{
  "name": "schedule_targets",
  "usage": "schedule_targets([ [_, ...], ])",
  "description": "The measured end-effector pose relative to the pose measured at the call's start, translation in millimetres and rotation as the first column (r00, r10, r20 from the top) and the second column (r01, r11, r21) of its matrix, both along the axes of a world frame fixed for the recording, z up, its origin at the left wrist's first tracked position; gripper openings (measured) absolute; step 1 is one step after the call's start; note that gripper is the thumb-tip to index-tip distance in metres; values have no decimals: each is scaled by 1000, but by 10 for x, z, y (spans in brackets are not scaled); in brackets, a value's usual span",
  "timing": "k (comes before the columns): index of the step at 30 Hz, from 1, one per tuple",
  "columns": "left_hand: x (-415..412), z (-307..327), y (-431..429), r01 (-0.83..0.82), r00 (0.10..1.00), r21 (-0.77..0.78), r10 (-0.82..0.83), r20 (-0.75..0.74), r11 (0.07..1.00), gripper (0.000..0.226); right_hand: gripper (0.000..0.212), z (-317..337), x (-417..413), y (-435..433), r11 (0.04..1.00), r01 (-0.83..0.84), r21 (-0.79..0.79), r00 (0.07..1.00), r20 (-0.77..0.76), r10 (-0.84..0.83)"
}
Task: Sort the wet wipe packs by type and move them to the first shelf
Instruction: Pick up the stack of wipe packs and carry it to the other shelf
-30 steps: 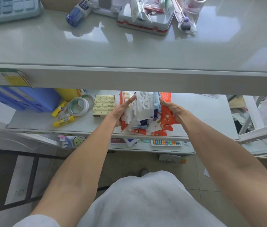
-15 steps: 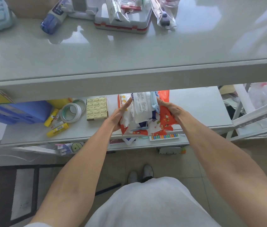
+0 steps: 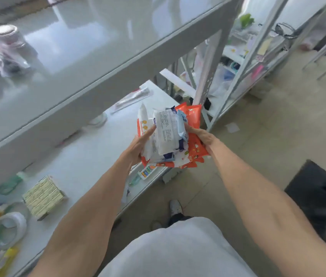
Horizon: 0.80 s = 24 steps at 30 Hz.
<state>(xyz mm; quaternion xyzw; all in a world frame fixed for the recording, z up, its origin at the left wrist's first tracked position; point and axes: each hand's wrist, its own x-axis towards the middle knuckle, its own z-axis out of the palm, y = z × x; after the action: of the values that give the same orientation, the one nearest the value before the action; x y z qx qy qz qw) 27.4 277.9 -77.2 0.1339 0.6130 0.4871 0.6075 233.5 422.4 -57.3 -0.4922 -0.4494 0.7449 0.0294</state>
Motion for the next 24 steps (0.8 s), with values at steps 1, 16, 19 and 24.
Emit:
schedule_targets([
  [1,105,5,161,60,998,3,-61,1,998,98,73,22,190,33,998,62,-6,998,-1,-62],
  [16,2396,148,1865,750,660,62,-751,-2,658,90,59,161,2785,-37,674,736,59,675,18,-738],
  [19,2691,60,2150,782,621,68,-784,5,620,97,78,156,3049,74,648,759,65,646,44,-762],
  [24,2995,90,2608,800,599,58,-800,-36,597,83,61,171,3317,454,619,778,104,617,57,-785],
])
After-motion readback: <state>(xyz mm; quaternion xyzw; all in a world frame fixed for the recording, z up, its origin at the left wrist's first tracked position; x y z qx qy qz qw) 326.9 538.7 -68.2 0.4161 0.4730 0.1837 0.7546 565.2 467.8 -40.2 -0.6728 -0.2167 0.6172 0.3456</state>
